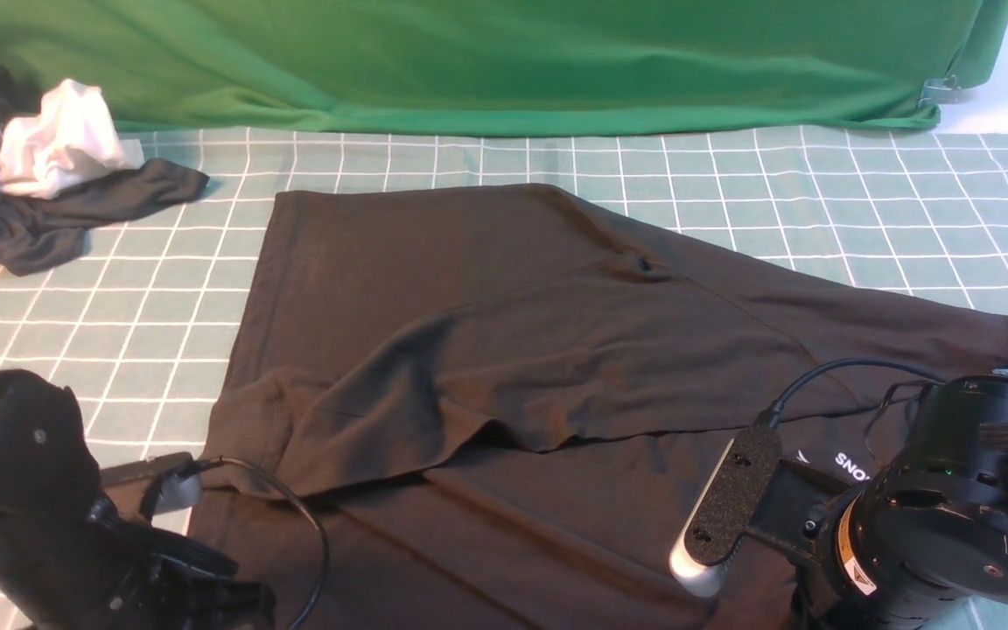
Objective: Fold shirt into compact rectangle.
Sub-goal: 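Grasp the near edge of the shirt at its hem and shoulder corners, then fold the black garment in half by bringing its near edge over to the far edge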
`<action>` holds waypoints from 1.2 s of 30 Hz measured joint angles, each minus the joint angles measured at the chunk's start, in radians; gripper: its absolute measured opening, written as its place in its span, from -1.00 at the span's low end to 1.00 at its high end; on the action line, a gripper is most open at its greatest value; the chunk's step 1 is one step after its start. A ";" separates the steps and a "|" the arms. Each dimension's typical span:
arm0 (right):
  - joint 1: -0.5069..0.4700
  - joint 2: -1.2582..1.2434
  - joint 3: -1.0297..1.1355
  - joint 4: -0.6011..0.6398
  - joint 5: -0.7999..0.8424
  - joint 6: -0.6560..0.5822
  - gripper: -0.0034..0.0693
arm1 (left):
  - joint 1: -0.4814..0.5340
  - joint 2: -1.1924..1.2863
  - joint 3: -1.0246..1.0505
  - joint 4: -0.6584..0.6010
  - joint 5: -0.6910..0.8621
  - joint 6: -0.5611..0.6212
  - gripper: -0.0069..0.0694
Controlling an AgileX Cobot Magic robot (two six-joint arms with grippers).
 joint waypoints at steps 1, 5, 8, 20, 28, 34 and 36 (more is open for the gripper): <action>0.000 0.000 0.000 0.000 0.000 0.000 -0.81 | 0.000 -0.031 -0.023 0.000 0.029 0.000 -0.78; 0.000 0.000 0.000 0.000 -0.001 0.004 -0.81 | 0.000 -0.089 -0.068 -0.003 0.065 0.021 -0.78; 0.000 0.000 -0.010 0.001 0.012 0.023 -0.84 | 0.000 -0.109 -0.087 -0.006 0.074 0.053 -0.78; 0.000 0.000 -0.121 -0.008 0.069 0.037 -0.83 | 0.000 -0.109 -0.208 -0.021 0.085 0.055 -0.78; -0.116 0.000 -0.226 -0.024 0.086 0.018 -0.83 | 0.023 -0.108 -0.365 0.043 0.063 -0.011 -0.78; -0.245 0.003 -0.289 -0.026 0.049 -0.025 -0.83 | 0.099 -0.100 -0.428 0.004 -0.077 -0.022 -0.78; -0.277 0.012 -0.301 -0.026 0.034 -0.028 -0.83 | 0.114 -0.087 -0.441 -0.006 -0.113 -0.022 -0.78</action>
